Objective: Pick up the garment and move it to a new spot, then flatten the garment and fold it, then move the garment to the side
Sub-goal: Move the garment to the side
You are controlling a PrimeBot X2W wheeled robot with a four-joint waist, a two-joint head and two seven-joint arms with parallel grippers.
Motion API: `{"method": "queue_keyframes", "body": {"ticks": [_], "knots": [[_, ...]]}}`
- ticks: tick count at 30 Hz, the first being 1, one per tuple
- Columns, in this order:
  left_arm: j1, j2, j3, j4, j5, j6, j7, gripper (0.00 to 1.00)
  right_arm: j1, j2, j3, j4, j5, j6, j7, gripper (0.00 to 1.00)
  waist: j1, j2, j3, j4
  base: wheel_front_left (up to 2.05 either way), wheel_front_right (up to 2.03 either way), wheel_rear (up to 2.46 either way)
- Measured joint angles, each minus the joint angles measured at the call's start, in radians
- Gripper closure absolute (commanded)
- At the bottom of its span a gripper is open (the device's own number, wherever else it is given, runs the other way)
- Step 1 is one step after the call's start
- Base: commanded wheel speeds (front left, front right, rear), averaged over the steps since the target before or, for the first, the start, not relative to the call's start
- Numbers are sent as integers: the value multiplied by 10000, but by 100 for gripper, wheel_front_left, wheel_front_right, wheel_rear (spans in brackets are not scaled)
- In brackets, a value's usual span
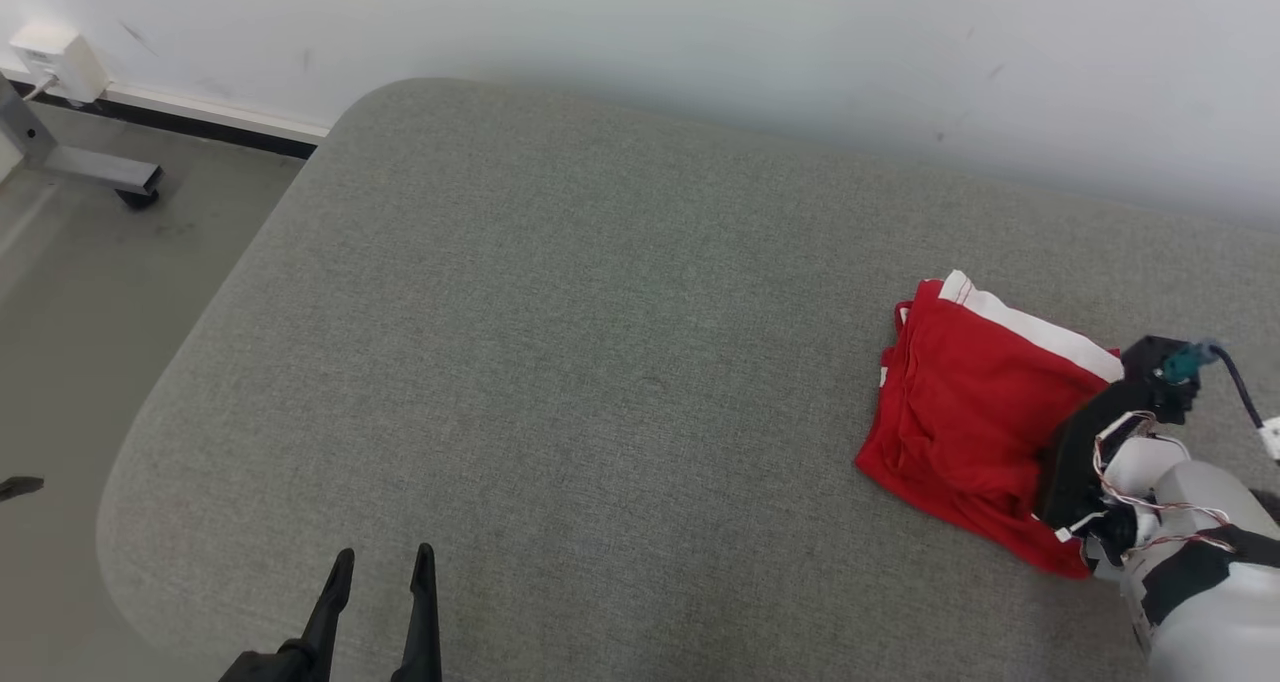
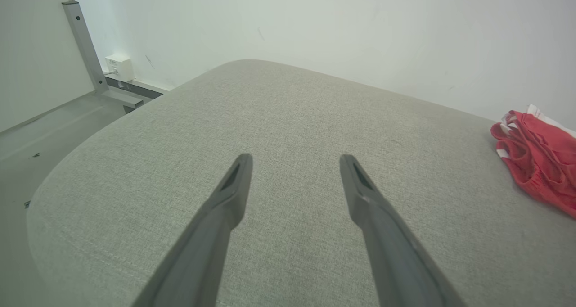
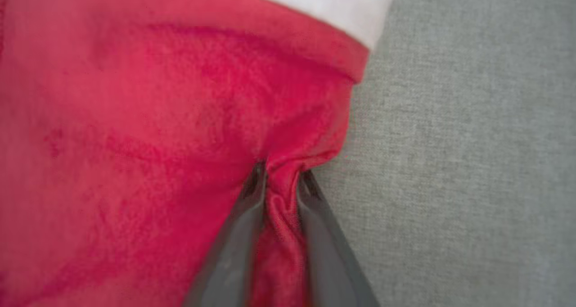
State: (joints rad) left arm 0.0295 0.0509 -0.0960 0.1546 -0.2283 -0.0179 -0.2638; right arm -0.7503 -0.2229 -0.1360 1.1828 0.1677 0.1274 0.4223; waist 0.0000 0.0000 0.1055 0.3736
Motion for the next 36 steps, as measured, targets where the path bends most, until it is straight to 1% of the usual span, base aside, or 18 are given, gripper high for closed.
{"method": "queue_keyframes", "body": {"ticks": [5,10,13,17,20,22,25,27,31,32,33,34,36], "knots": [[-12,0,21,-73,-84,2,0,0,-218,105,780,-238,-569,15,90,100,0,0,50,-216,0,0,0],[-91,-2,98,-188,-167,48,0,0,-613,102,2080,-803,-688,15,502,100,1,1,92,-635,0,0,0],[-146,-2,148,-290,-234,94,-2,0,-1001,61,3081,-1444,-322,15,938,100,1,2,126,-992,0,0,0],[-406,-6,94,-387,-282,109,-2,0,-1355,-199,4489,-2746,821,19,1766,100,2,2,229,-1563,0,0,0],[-565,-4,94,-466,-389,188,0,0,-1360,-828,5381,-3973,1944,29,2468,100,1,2,321,-2036,0,0,0],[-665,-6,121,-512,-451,213,-2,0,-1348,-1444,5848,-4811,2587,29,2936,100,2,2,388,-2374,0,0,0],[-760,-6,221,-543,-443,188,0,0,-1310,-2376,6449,-5898,3154,29,3369,100,1,2,502,-2894,0,0,0],[-872,-8,263,-545,-391,169,0,0,-1293,-2874,6613,-6431,3530,29,3586,100,2,2,589,-3241,0,0,0],[-1005,-10,389,-564,-182,104,0,0,-1290,-3847,7143,-7323,3862,29,3791,100,1,2,794,-3904,0,0,0],[-1138,-12,439,-589,-94,75,0,0,-1308,-4345,7384,-7603,3862,29,3776,100,1,2,918,-4214,0,0,0],[-1201,-13,449,-591,-67,44,0,0,-1324,-4598,7496,-7674,3814,29,3733,100,2,2,986,-4356,0,0,0],[-1201,-13,449,-591,-67,44,0,0,-1324,-4598,7496,-7674,3814,29,3733,100,2,2,986,-4356,0,0,0],[-1318,-13,512,-596,4,-12,0,0,-1370,-5028,7695,-7800,3756,29,3628,100,1,1,1132,-4624,0,0,0]]}}
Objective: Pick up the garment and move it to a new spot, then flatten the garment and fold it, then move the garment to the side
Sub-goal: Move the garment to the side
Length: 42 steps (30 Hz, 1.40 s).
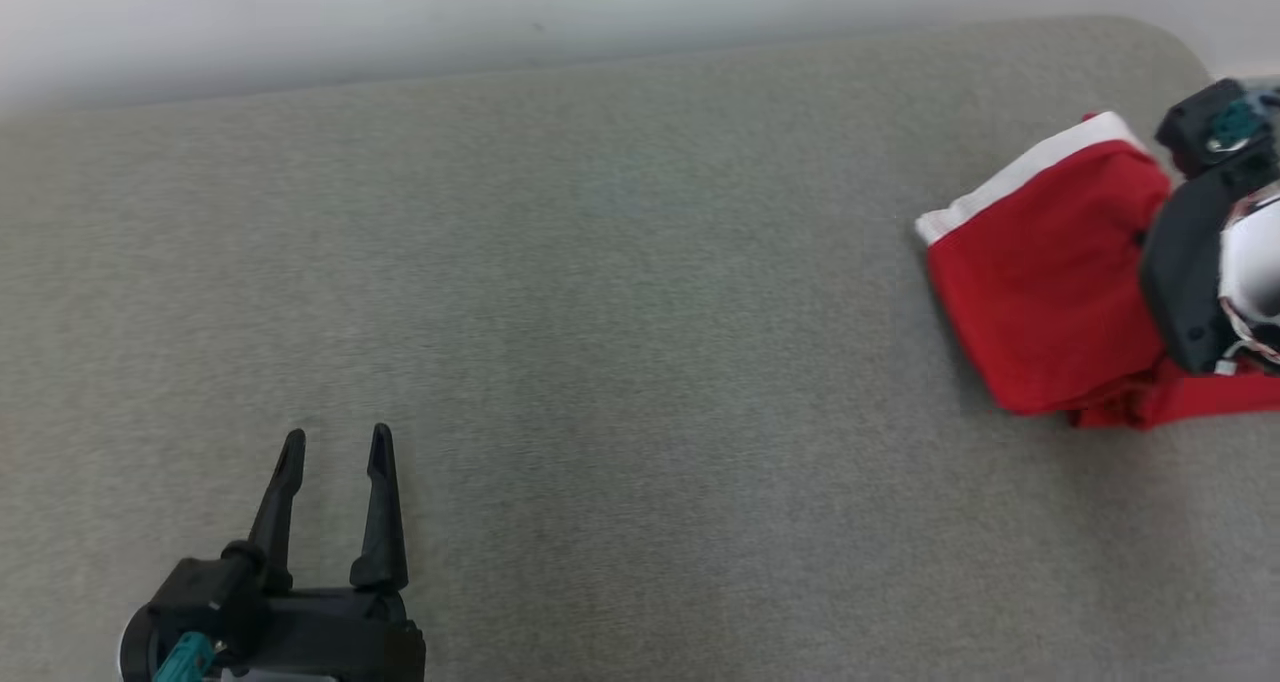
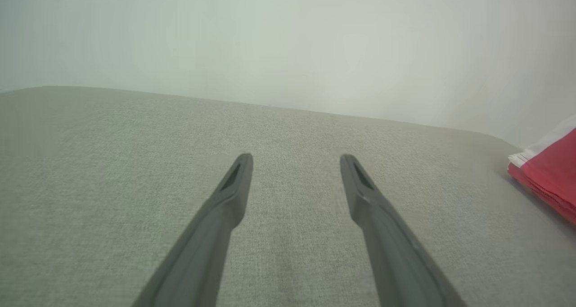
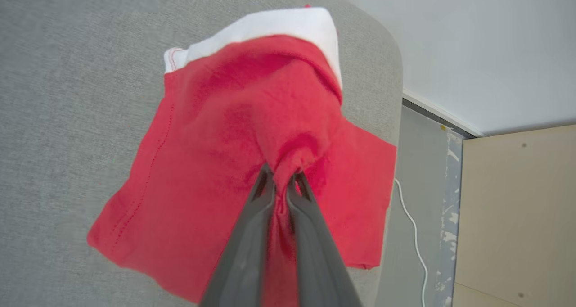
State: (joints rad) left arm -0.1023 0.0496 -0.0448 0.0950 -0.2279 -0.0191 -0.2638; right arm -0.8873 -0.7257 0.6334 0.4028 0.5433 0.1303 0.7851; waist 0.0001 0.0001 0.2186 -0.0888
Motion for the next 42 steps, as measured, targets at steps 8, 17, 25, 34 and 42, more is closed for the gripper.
{"method": "queue_keyframes", "body": {"ticks": [8,17,25,34,42], "knots": [[-419,0,35,73,263,-251,0,0,-208,-754,230,625,-437,2,-1083,100,-1,0,777,-640,0,0,0],[-763,17,201,196,717,-610,0,0,-359,-727,-491,2297,-1333,2,-2485,100,0,1,1616,-743,0,0,0],[-984,38,270,203,1003,-782,0,0,-278,-148,-1952,4019,-2558,2,-3902,0,0,0,1917,-442,0,0,0],[-652,29,535,163,1005,-775,0,0,342,1350,-4416,4619,-2823,2,-6414,0,-2,-1,1245,-362,0,0,0],[278,21,867,23,855,-502,-2,0,2274,2957,-5162,3239,-2922,2,-8594,0,-3,-2,127,-365,0,0,0]]}}
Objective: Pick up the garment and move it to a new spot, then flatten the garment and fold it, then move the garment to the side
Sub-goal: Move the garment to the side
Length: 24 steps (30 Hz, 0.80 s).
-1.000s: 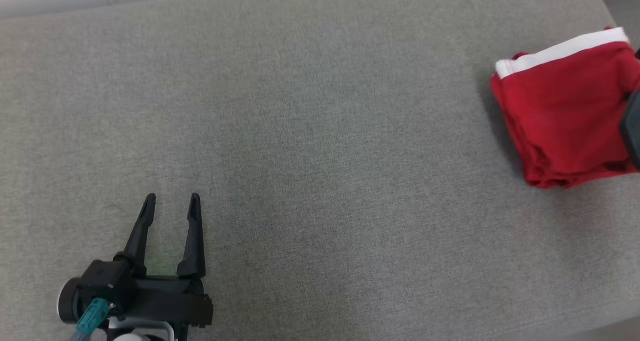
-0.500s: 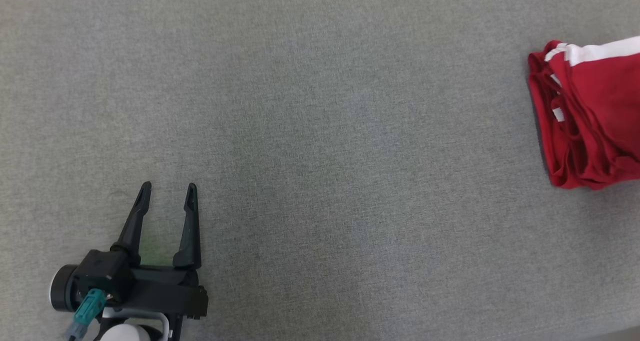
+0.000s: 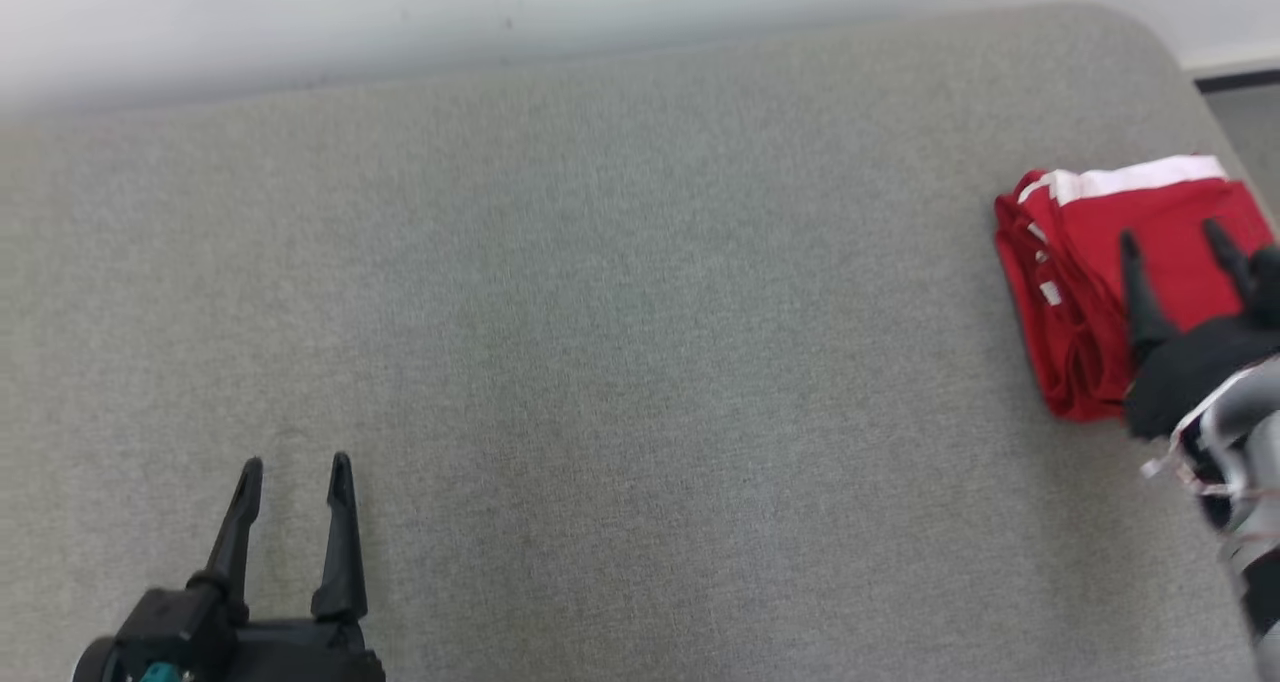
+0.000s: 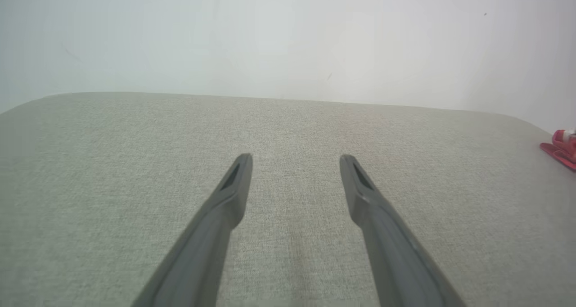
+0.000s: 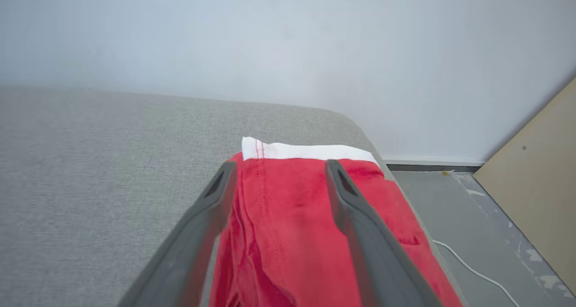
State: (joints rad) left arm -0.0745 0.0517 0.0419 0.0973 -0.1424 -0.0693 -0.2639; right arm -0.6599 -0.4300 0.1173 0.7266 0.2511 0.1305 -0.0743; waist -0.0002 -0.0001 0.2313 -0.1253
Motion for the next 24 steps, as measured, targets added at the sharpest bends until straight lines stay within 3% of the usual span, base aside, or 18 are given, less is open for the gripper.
{"method": "queue_keyframes", "body": {"ticks": [10,18,24], "knots": [[869,-8,86,-2,-500,520,2,0,2564,1220,437,-1983,136,0,-1212,0,-1,0,-1409,58,0,0,0],[1038,-10,209,556,-441,431,2,0,3922,2084,905,-2184,313,0,-1438,0,-1,0,-2279,298,0,0,0],[1176,-10,259,874,-399,385,2,0,4367,2360,874,-2220,313,0,-1553,0,0,-1,-2648,472,0,0,0]]}}
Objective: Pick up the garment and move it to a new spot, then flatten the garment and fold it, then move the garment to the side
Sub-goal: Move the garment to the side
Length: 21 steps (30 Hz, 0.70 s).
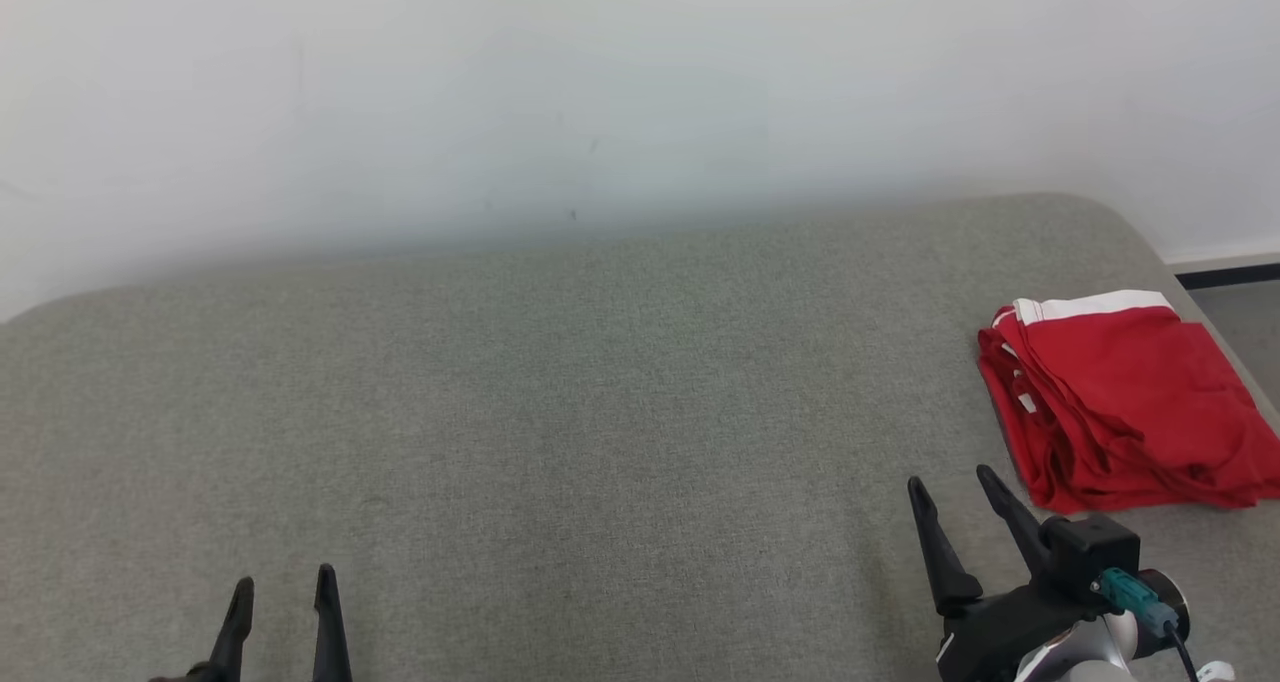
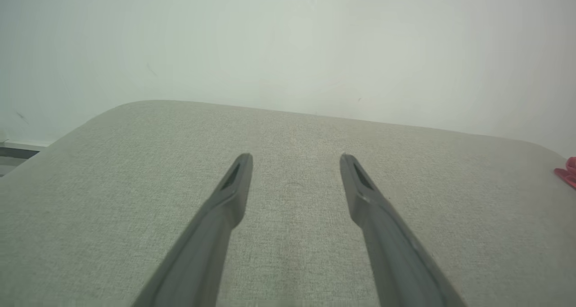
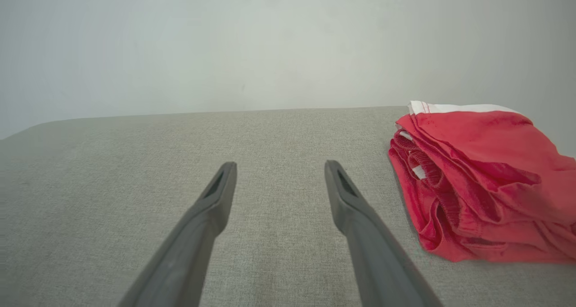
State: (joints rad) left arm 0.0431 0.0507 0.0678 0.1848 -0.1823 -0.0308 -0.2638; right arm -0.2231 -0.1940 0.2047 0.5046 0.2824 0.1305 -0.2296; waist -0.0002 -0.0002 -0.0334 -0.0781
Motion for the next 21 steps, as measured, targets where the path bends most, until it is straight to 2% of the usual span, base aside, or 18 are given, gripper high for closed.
{"method": "queue_keyframes", "body": {"ticks": [21], "knots": [[215,-2,-10,495,23,-48,0,0,292,115,-487,-385,-297,0,8,0,2,1,-273,116,0,0,0]]}}
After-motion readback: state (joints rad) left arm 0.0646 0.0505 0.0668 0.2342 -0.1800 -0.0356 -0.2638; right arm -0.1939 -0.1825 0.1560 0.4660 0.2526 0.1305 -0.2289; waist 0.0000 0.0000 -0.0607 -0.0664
